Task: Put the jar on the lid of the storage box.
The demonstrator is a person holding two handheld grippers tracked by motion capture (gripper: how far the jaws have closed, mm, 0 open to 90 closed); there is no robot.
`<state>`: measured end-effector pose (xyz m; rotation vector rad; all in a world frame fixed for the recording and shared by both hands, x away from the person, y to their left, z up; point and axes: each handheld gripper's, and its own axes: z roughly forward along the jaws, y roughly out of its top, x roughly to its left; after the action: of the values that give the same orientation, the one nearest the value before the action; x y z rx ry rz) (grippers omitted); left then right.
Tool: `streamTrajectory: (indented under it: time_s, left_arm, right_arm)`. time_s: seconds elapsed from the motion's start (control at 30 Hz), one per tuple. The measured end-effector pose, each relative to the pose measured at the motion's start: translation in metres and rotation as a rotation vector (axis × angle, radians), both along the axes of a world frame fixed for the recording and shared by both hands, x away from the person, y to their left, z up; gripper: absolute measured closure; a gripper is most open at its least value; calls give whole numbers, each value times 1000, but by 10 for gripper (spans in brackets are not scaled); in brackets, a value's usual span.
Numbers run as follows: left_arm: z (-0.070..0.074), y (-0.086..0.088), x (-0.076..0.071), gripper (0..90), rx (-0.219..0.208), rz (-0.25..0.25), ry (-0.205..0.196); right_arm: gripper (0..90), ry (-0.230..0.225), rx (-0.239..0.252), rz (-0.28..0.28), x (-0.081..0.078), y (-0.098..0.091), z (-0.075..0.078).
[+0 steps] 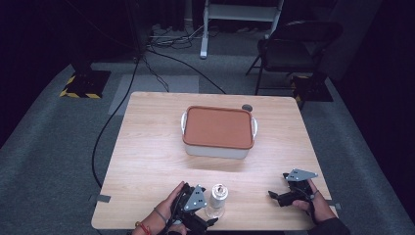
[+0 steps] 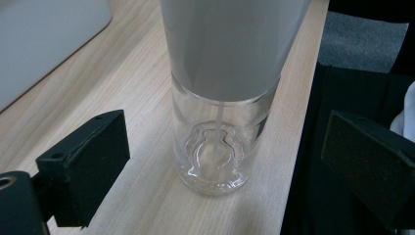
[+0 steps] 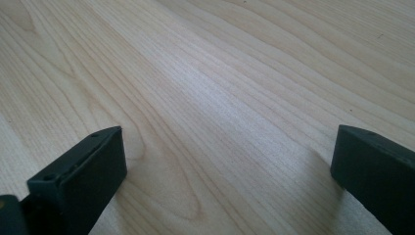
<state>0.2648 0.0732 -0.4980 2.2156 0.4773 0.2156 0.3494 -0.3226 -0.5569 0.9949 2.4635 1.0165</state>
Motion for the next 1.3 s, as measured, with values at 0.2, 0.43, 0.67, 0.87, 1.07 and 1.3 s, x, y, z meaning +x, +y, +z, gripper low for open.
streamTrajectory:
  time_s: [0.2,0.43,0.67,0.87,1.07,1.3]
  left_arm:
    - [0,-4,3,35,3,-5,1]
    - [-1,-13,7,35,22,-25,4]
    - [1,-18,12,46,1,-23,-4]
    - [-1,-20,15,65,5,-20,-14]
    - [-1,-23,18,125,-25,-37,-2]
    - [0,-24,18,229,-50,-42,-22]
  right_arm:
    - [0,0,0,0,0,0,0]
    - [0,0,0,0,0,0,0]
    - [0,0,0,0,0,0,0]
    - [0,0,0,0,0,0,0]
    - [0,0,0,0,0,0,0]
    - [0,0,0,0,0,0,0]
